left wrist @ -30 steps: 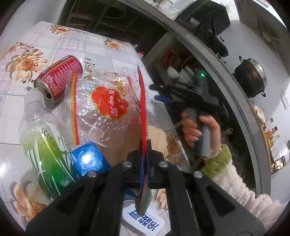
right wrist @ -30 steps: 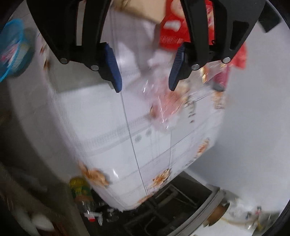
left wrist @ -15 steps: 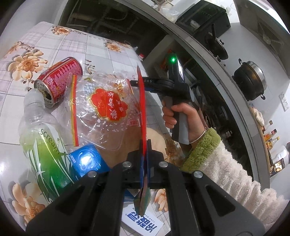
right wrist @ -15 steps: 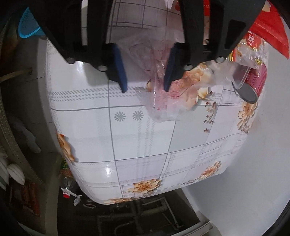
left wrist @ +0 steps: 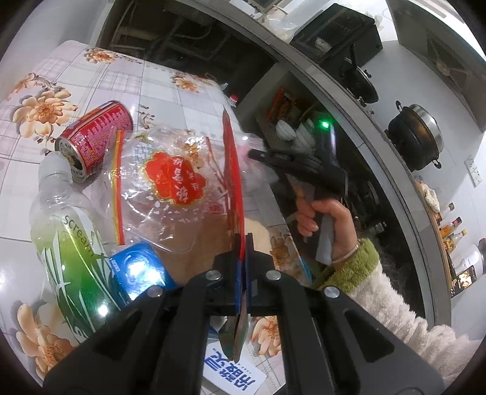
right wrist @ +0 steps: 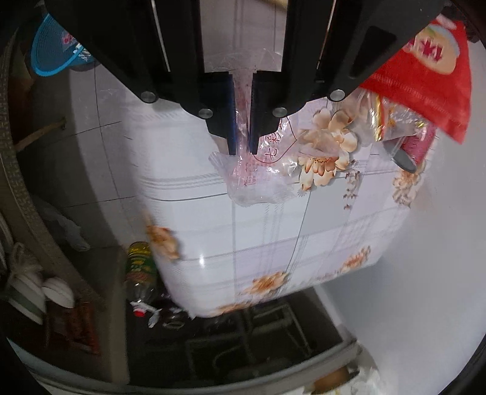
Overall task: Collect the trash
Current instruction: 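Grasp the clear plastic bag with the right tool while the left tool holds the red bag, then carry both bags over the blue basket and open both tools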
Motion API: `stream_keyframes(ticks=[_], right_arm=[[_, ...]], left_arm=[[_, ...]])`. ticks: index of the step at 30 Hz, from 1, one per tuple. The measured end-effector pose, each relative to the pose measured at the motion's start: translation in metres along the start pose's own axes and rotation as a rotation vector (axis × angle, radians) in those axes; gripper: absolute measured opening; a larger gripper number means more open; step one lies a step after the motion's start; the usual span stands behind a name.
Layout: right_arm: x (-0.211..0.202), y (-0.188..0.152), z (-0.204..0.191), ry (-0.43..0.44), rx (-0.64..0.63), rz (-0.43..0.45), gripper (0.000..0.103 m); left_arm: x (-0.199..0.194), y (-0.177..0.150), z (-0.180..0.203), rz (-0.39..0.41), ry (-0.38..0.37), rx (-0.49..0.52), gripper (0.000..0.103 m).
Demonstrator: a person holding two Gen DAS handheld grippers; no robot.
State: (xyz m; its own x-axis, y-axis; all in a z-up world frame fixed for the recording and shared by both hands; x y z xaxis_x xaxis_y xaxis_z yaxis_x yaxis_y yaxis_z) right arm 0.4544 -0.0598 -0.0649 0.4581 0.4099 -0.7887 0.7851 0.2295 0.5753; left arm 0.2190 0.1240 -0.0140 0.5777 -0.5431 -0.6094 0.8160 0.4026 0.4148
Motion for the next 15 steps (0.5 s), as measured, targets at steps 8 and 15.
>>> stream_keyframes(ticks=[8,15], right_arm=[[-0.080,-0.027,0.023,0.041,0.086,0.139,0.008],[-0.142,-0.069,0.041,0.072,0.195,0.246,0.008]], left_arm=[[-0.011,-0.002,0.025,0.038,-0.037,0.035,0.000],[-0.020,-0.006,0.053,0.066,-0.067,0.095,0.000]])
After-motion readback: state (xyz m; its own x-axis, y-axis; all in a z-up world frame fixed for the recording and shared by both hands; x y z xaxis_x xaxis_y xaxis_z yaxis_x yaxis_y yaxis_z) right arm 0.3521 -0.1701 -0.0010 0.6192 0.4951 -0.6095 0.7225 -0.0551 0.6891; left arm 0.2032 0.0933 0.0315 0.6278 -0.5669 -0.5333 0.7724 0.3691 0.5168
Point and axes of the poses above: each gripper's, at about its wrist camera, not at the fingertips, and x roughly the way its jaws point, z to its right, y to its top, the point moved 7 cm from there along x, roughly the way its jaws point, and after that the axes turned 9 degrees about -x, right-handed, at the moved point
